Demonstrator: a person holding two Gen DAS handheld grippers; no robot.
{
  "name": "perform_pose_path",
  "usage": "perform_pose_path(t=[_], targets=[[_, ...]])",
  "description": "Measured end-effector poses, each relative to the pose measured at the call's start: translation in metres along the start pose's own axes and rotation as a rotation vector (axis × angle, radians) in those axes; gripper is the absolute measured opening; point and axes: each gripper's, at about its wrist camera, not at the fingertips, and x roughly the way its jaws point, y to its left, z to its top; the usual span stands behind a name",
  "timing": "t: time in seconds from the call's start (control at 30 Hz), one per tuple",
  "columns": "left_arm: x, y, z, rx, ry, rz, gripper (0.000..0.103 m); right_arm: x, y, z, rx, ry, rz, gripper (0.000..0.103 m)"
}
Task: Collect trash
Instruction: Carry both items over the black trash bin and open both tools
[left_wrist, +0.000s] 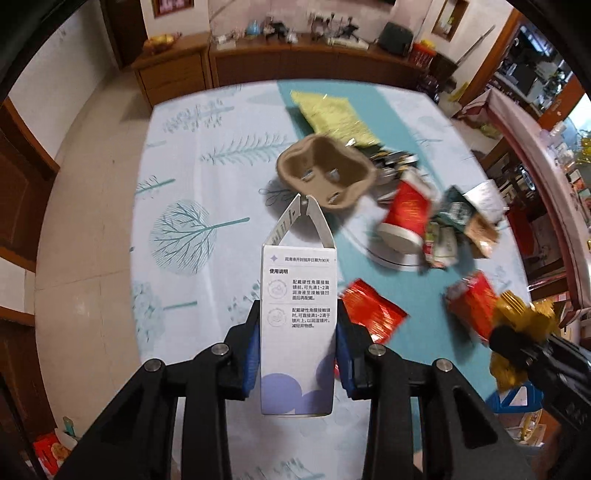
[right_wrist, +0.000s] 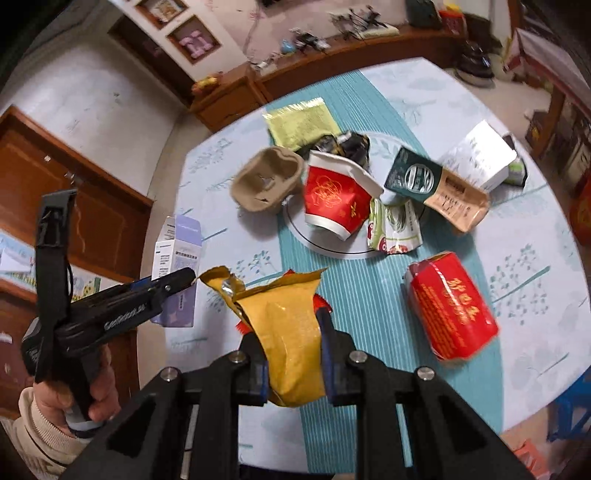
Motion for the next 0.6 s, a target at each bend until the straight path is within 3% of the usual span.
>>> perform_pose_path(t=[0.3, 0.4, 0.6], targets=[[-0.086, -0.058, -0.067, -0.039, -0.161, 0.008, 0.033, -0.082, -0.014, -0.046, -0.134, -0.092, 0.068, 0.02], [-0.104, -0.086, -0.107, -0.081, -0.196, 0.01, 0.033, -0.104, -0.028, -0.071, -0.186, -0.096, 0.082, 0.02], [-0.115, -0.136, -0.184, -0.144, -0.17, 0.032, 0.033, -0.143, -0.069, -0.126, -0.247, -0.068, 0.101, 0.02]])
